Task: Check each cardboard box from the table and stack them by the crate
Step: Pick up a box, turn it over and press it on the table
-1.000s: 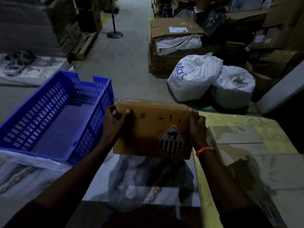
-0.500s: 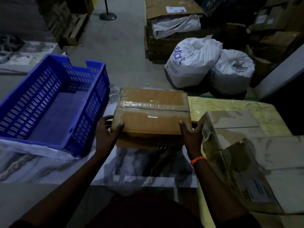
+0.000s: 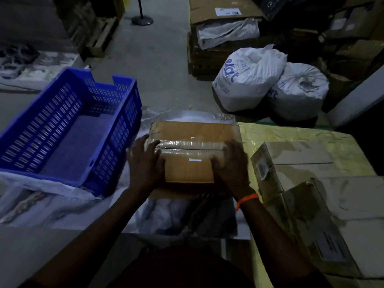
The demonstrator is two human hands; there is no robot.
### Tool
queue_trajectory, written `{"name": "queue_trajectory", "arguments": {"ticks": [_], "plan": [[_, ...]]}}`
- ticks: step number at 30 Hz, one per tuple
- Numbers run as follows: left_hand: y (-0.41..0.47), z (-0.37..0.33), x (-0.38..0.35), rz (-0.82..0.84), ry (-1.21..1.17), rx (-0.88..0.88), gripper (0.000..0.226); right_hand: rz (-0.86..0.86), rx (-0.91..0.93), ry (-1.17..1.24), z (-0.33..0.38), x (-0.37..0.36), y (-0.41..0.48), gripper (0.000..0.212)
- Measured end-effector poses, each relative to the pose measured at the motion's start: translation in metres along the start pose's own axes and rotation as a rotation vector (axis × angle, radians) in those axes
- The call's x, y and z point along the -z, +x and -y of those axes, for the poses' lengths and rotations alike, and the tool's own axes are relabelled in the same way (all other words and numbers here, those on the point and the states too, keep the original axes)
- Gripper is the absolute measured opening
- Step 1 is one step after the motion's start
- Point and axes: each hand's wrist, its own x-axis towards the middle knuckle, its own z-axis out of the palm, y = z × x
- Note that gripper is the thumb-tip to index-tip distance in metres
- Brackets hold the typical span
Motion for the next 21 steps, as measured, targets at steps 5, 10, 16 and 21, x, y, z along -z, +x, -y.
{"name": "queue_trajectory", "arguments": {"ticks": [5,10,16,21], "plan": [[0.037,-0.024,-0.025,0.436,0.241,-0.175,0.061,0.277,0.168,-0.188,0.046,-0.018,0.030,0.067],[0.041,-0.020,-0.026,0.471,0.290,-0.223,0.057,0.264,0.193,-0.212,0.044,-0.022,0.029,0.062],[0.040,-0.023,-0.027,0.509,0.315,-0.210,0.058,0.303,0.197,-0.189,0.044,-0.020,0.030,0.063],[0.035,-0.009,-0.018,0.544,0.373,-0.212,0.069,0.344,0.257,-0.236,0.011,-0.008,0.017,0.070]]}}
